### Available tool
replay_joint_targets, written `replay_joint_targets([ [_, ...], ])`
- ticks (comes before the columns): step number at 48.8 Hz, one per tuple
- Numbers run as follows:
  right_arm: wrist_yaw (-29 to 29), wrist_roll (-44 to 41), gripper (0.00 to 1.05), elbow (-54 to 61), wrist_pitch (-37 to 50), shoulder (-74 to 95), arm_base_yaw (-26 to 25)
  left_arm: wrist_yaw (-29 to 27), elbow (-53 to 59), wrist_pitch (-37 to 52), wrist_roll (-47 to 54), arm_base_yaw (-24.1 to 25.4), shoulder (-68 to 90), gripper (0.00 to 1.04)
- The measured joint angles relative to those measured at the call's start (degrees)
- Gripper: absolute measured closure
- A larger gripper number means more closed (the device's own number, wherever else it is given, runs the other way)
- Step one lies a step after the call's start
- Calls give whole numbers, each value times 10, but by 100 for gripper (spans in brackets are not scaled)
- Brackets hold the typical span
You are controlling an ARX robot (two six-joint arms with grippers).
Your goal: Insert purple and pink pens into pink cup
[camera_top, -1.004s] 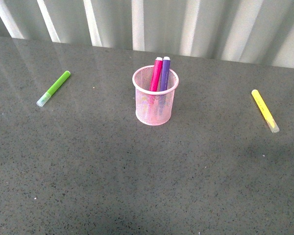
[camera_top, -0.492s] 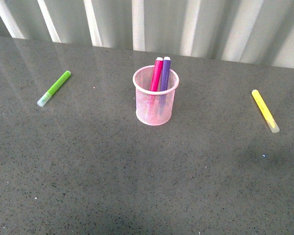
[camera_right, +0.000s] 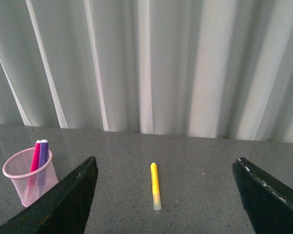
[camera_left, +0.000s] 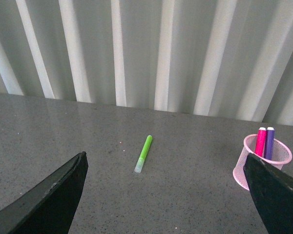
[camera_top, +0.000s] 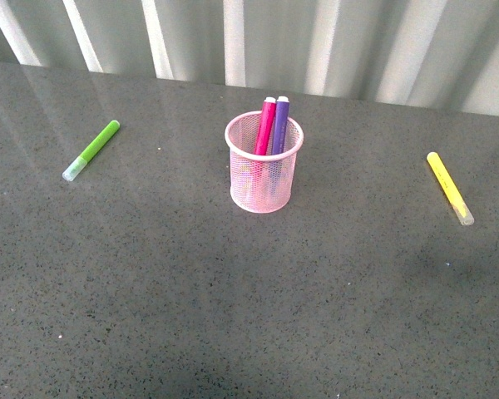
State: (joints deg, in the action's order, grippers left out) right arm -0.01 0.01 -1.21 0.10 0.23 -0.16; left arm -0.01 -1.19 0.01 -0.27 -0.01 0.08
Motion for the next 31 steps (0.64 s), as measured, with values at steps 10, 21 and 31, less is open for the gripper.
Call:
replay_joint_targets([
  [10, 0, 0, 7, 0, 0, 0, 0, 0, 0, 0, 0, 0, 0, 7],
  [21, 0, 0, 7, 0, 0, 0, 0, 0, 0, 0, 0, 0, 0, 7],
  [31, 0, 0, 7, 0, 0, 0, 0, 0, 0, 0, 0, 0, 0, 7],
])
